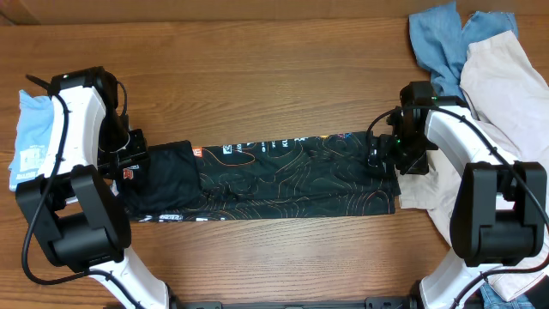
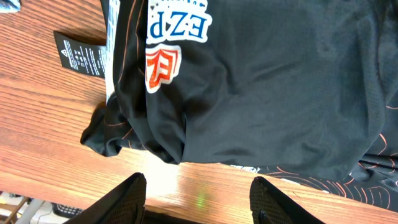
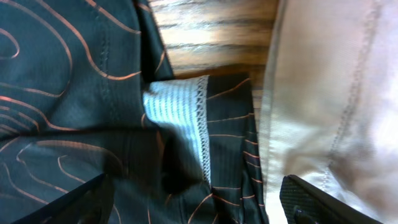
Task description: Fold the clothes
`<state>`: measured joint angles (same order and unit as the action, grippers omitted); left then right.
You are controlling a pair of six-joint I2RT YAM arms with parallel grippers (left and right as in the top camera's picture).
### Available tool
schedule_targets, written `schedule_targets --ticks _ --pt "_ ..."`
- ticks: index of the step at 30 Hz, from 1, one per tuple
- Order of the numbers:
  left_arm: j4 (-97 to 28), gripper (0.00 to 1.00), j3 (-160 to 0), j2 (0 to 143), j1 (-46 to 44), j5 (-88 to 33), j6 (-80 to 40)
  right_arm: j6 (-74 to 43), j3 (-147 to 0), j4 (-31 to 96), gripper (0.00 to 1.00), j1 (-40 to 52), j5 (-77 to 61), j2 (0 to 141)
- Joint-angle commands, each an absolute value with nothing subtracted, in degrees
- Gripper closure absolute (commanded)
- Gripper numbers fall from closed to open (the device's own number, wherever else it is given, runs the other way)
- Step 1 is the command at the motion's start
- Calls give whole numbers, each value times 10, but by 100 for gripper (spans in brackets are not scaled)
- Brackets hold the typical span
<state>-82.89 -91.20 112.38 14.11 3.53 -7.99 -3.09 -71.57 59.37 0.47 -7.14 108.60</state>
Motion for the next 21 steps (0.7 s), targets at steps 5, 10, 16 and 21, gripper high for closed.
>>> schedule_targets --ticks 5,10,16,21 --pt "-826 44 -909 1111 142 40 -84 1 -693 564 13 6 -83 1075" --pt "-826 44 -909 1111 142 40 -84 1 -663 544 17 6 -113 1075" --pt "-826 44 -909 1111 142 40 -84 1 -649 540 20 6 -121 1075" --pt "-826 44 -909 1111 142 40 -84 1 -649 536 32 6 -135 1075"
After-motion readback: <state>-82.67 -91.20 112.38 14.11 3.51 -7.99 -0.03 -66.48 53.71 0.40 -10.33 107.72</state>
